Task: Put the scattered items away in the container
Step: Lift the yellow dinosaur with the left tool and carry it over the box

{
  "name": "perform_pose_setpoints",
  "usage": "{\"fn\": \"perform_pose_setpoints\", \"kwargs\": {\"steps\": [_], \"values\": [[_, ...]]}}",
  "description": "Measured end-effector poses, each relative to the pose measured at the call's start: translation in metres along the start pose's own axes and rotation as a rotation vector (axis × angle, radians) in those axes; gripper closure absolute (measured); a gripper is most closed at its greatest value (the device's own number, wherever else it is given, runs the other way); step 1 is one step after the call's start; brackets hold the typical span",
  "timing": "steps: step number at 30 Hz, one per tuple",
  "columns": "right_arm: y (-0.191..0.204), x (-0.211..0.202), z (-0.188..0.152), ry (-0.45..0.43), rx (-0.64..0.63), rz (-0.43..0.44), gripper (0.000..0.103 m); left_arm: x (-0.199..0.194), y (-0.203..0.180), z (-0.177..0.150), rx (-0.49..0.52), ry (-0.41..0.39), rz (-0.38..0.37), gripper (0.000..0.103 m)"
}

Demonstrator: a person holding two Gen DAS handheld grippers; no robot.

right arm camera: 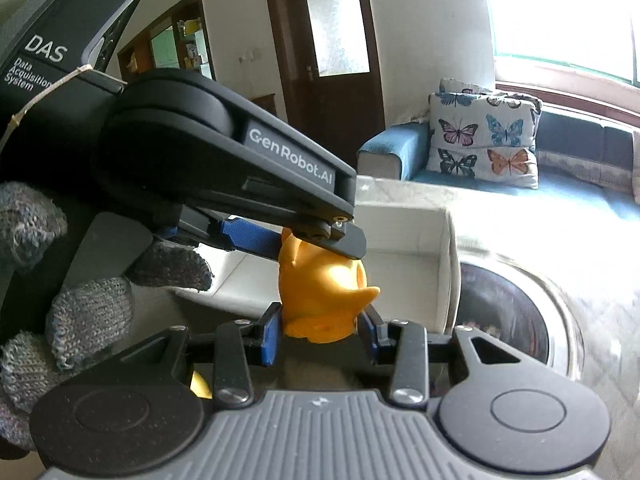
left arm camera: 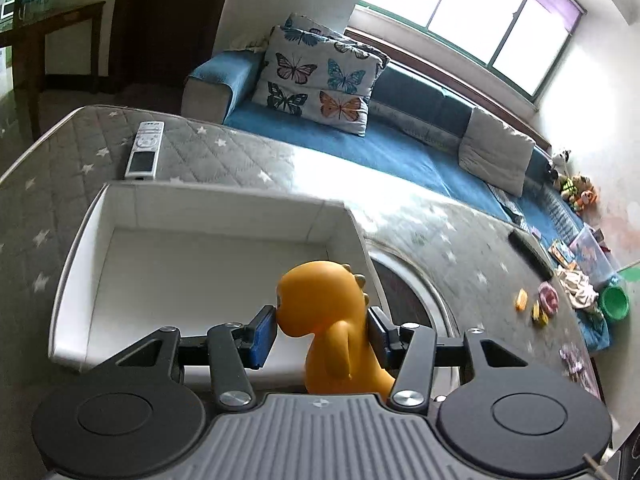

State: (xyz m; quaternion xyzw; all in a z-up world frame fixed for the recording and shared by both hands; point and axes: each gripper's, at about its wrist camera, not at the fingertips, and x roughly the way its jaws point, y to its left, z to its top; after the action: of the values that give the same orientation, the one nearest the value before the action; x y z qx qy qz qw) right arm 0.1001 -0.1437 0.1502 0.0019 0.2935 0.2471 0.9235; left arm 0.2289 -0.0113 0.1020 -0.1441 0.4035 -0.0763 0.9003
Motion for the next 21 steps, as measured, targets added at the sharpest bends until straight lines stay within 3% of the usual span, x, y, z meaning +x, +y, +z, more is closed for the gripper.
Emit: {"fn": "perform_pose_setpoints", "kwargs": {"steps": [9, 15, 21], "values": [[-0.01, 0.027, 0.003, 0.074, 0.017, -0.013, 0.063, 0.062, 0.018, 0.029, -0.026, 0.073, 0.002, 0.051], [-0.016, 0.037, -0.009, 0.142, 0.047, -0.018, 0.062, 0.099, 0.029, 0.028, -0.064, 0.145, 0.003, 0.051], [-0.025, 0.038, -0.012, 0.157, 0.065, -0.024, 0.062, 0.11, 0.03, 0.024, -0.061, 0.173, 0.001, 0.05]]}}
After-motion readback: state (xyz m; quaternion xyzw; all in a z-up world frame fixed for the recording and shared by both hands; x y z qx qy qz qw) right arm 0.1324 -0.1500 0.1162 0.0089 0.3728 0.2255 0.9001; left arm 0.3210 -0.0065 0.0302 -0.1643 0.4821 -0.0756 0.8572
